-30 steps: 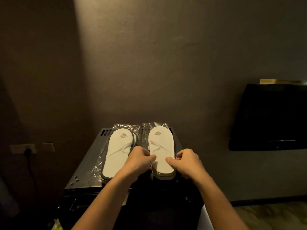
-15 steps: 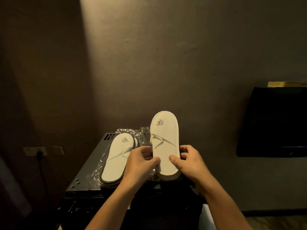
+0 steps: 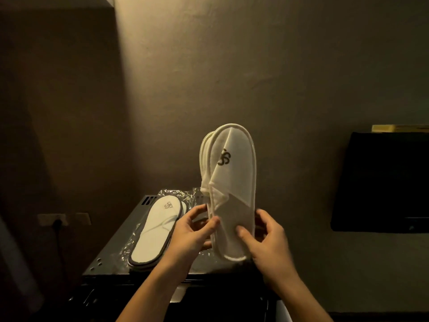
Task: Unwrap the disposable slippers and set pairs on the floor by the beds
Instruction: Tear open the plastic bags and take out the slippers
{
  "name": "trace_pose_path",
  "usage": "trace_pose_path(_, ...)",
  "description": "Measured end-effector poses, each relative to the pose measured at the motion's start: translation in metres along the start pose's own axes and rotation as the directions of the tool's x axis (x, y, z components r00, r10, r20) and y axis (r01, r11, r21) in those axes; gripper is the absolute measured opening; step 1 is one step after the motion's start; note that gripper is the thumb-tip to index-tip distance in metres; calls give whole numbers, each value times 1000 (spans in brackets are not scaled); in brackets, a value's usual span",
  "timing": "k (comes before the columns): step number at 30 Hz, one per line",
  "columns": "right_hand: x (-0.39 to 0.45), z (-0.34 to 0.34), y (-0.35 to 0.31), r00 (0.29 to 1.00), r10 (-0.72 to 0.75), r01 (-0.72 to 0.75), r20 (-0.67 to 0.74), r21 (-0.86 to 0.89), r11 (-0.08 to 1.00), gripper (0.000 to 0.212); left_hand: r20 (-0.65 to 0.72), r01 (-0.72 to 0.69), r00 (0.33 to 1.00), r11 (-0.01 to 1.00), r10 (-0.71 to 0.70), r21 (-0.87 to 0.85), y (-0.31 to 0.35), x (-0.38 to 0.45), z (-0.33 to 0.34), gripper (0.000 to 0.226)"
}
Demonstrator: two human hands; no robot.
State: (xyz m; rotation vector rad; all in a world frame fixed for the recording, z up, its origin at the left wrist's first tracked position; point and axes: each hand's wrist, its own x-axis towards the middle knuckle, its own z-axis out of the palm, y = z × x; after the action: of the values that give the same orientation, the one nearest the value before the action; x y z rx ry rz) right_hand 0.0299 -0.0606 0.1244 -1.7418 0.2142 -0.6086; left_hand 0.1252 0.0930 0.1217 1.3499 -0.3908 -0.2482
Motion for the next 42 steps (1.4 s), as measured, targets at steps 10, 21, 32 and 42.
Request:
trace_pose_path(10, 17, -16, 11, 990, 18, -2, -142, 111, 994, 30, -158, -80, 984, 997, 79, -1, 0, 2, 3, 22)
trace_pose_path(21, 24, -24, 27, 997, 16, -4, -74, 160, 987, 18, -231, -69, 969, 995, 83, 68, -3, 4, -7, 22)
trace_pose_path(32, 7, -22, 30, 991, -21, 30, -135, 65, 997, 16, -91, -73, 993, 997, 71, -15, -16, -4, 20, 9)
trace_pose_path(42, -38, -38, 18, 961, -5, 39, -275, 117, 992, 15, 249, -103, 963, 995, 102, -9, -14, -18, 38, 17)
